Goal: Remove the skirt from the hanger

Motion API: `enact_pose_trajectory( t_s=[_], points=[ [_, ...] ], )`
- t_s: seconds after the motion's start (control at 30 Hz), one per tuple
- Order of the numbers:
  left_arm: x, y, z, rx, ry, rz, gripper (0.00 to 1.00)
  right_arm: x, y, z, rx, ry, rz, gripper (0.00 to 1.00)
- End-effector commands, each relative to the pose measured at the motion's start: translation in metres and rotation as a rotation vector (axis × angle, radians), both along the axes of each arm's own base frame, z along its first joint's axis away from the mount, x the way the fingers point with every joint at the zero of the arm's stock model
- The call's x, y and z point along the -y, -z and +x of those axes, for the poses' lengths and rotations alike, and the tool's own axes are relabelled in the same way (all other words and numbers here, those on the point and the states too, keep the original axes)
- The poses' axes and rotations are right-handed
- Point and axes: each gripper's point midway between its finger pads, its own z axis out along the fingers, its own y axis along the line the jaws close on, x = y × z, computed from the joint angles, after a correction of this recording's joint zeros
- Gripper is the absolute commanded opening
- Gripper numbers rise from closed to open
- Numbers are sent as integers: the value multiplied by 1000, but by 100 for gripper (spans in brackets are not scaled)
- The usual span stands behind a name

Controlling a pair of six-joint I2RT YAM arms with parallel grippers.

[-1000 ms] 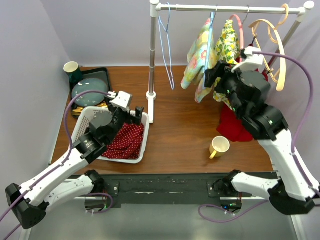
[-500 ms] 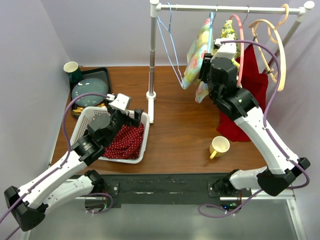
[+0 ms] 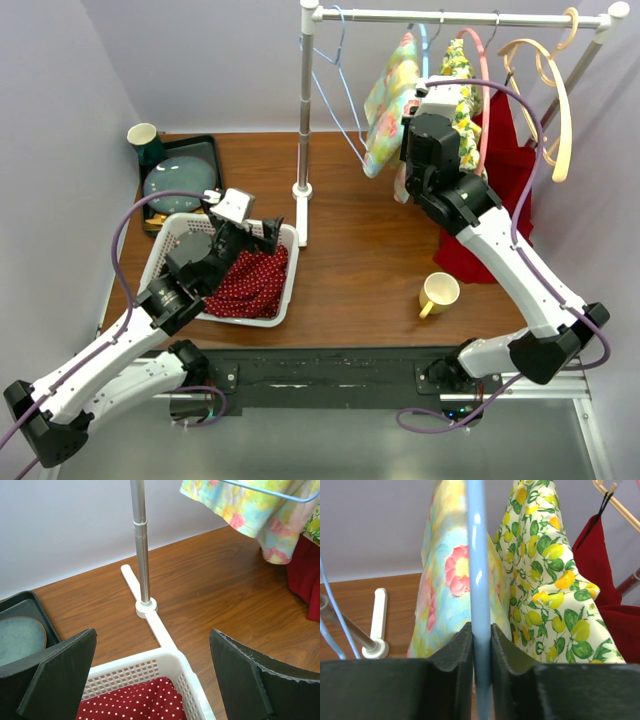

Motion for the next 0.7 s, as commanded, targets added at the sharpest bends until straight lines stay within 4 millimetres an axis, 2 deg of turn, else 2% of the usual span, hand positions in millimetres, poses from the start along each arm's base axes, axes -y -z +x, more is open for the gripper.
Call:
enact_pose_trajectory(
  t_s=[0.0,0.33,0.57,0.67],
  points=[
    [2,-7,1,31,12,-27,100,13,-37,-5,101,50,27,0],
    [-2,-7,2,30,-11,-25,100,17,-90,-18,282,-4,68,0],
    [-5,-18,-4,57,-4,-49,100,15,-107,-23,334,-43,87,0],
    [-4,-16,-4,55,4,-47,100,14,-114,-25,354,-58,95,0]
  ],
)
